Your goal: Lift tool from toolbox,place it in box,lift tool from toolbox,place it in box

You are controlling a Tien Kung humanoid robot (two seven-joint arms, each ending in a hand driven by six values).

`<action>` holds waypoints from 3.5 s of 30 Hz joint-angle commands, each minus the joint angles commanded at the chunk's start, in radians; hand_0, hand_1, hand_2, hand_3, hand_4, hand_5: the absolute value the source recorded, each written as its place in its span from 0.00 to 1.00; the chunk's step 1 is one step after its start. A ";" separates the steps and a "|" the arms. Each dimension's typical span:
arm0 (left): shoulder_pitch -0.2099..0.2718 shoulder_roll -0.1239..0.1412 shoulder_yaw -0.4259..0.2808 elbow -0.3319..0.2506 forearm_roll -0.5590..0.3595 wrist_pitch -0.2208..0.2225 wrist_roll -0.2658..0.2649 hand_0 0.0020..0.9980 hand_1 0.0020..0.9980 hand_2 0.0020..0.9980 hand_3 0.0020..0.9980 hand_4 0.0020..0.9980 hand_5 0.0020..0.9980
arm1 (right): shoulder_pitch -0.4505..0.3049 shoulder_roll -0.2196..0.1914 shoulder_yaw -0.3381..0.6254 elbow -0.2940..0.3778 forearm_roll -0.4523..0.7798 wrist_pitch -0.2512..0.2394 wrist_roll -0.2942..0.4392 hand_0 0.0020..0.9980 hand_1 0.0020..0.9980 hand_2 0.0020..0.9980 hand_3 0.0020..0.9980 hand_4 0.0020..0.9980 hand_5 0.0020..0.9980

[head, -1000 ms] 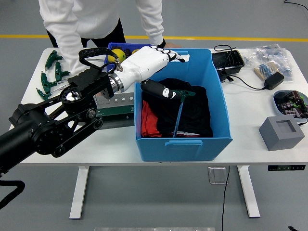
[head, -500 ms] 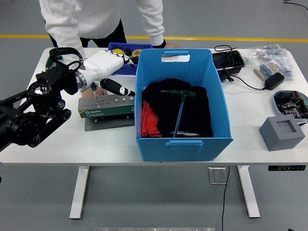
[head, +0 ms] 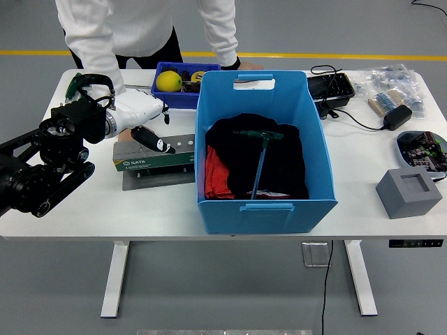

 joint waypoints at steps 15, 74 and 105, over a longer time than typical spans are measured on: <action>-0.007 0.003 -0.006 0.012 0.025 -0.097 0.074 0.80 0.72 0.63 0.52 1.00 0.69 | 0.006 -0.004 -0.015 0.000 0.025 0.000 0.007 0.67 0.66 0.73 0.57 0.78 0.72; 0.007 -0.016 0.019 0.153 0.025 0.183 -0.050 0.17 0.03 0.07 0.09 0.74 0.18 | 0.003 0.000 -0.003 -0.001 0.003 -0.001 0.002 0.67 0.67 0.73 0.58 0.78 0.72; 0.006 0.015 -0.073 -0.066 -0.101 0.309 -0.231 0.05 0.00 0.00 0.03 0.78 0.25 | 0.004 -0.001 -0.014 -0.001 0.025 -0.002 0.007 0.68 0.67 0.73 0.58 0.78 0.72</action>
